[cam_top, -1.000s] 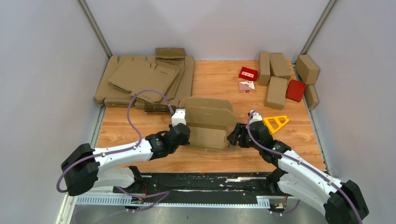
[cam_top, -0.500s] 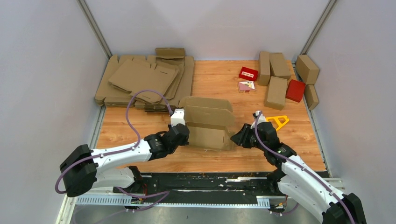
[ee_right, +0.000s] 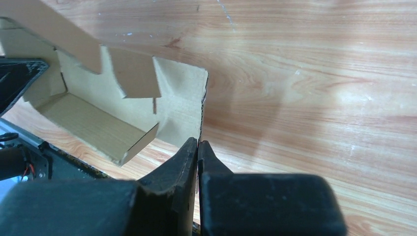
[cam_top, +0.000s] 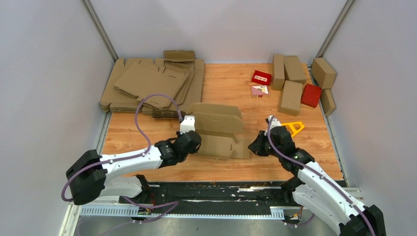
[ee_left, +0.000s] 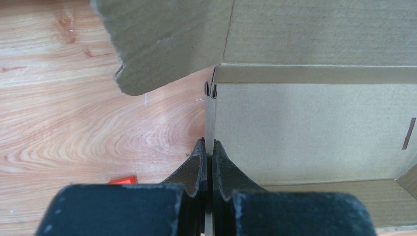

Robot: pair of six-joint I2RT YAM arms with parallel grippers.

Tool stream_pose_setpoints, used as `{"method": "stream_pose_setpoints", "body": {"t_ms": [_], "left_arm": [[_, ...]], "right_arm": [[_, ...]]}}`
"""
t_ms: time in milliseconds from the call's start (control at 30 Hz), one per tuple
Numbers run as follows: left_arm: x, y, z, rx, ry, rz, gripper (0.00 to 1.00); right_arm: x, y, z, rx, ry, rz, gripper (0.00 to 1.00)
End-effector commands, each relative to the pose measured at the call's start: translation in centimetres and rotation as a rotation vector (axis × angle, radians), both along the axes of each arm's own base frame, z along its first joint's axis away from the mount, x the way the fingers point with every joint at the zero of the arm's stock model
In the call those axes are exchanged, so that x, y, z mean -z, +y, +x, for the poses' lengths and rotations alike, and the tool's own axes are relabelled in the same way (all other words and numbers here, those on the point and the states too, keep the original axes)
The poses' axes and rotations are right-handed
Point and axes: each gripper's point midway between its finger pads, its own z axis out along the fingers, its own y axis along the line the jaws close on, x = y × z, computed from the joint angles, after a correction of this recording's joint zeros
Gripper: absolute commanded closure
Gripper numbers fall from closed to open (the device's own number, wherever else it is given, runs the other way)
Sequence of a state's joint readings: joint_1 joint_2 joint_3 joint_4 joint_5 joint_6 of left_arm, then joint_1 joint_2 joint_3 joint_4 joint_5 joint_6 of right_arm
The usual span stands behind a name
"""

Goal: Fold the paper box

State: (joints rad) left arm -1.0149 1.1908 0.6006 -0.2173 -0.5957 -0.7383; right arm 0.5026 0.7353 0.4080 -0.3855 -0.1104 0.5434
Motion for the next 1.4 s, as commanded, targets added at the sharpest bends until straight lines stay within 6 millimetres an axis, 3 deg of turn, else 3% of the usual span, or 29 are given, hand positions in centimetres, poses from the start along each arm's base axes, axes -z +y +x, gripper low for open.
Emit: {"method": "stream_pose_setpoints", "body": {"t_ms": [0,233,467,600,867,967,1167,1367], "left_arm": [[-0.8,0.1,0.9,-0.037,-0.026,0.043,1.00],[0.1,-0.7,0.9,-0.026,-0.003,0.032,1.00],[0.9,-2.1,0.6,0.012,0.032,0.000,1.00],[0.9,-2.2,0.7,0.008,0.032,0.001,1.00],[1.5,-2.3,0.7,0.007,0.041,0.003,1.00],[1.7,-2.2,0.8,0.000,0.039,0.011,1.00],[1.4,-1.8,0.8,-0.005,0.029,0.010,1.00],[0.4,-2.3,0.4,0.030,0.040,-0.046,1.00]], "right_arm": [[-3.5,1.6,0.3,-0.076,-0.050,0.063,0.97],[-5.0,4.1,-0.1,-0.161,-0.050,0.192,0.97],[-4.7,5.5,0.6,-0.195,-0.021,0.231,0.94],[-4.4,6.0,0.8,-0.221,-0.009,0.228,0.85],[-3.5,6.2,0.7,-0.229,0.016,0.234,0.83],[-3.5,5.2,0.9,-0.194,0.004,0.178,0.72],[-2.9,1.4,0.6,-0.055,-0.059,0.060,0.62],[-1.1,-3.4,0.9,0.176,-0.075,-0.071,0.62]]}}
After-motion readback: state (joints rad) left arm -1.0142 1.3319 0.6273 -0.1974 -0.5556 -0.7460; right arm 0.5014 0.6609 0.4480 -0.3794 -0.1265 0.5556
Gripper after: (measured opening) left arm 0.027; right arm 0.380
